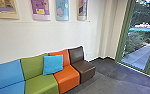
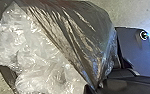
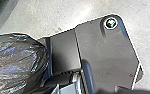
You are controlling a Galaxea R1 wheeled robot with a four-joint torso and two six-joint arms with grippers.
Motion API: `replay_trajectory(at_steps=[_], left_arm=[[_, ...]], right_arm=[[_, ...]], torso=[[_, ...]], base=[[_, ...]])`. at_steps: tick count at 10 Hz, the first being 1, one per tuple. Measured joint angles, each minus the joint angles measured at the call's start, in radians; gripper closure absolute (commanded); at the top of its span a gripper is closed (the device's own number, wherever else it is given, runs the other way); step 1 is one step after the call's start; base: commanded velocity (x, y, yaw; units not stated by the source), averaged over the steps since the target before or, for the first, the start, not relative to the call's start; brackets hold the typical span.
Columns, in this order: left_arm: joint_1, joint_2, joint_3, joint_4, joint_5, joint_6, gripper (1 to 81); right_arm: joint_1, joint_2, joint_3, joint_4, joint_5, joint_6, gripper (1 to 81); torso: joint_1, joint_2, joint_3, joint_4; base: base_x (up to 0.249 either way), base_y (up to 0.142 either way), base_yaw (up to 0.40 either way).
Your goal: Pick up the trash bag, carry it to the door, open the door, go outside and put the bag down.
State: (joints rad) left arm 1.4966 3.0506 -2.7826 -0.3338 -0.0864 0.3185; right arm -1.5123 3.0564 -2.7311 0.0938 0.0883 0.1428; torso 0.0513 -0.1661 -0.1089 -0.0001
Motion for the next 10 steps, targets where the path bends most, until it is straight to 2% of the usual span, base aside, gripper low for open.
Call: replay_trajectory(at_steps=[10], left_arm=[[-0.001, 0.005, -0.001, 0.0, 0.0, 0.0, 81.1]], right_arm=[[-0.012, 0.002, -0.001, 0.0, 0.008, -0.001, 1.0]], torso=[[0.0, 0.0, 0.0, 0.0]], base=[[0.0, 0.0, -0.229]])
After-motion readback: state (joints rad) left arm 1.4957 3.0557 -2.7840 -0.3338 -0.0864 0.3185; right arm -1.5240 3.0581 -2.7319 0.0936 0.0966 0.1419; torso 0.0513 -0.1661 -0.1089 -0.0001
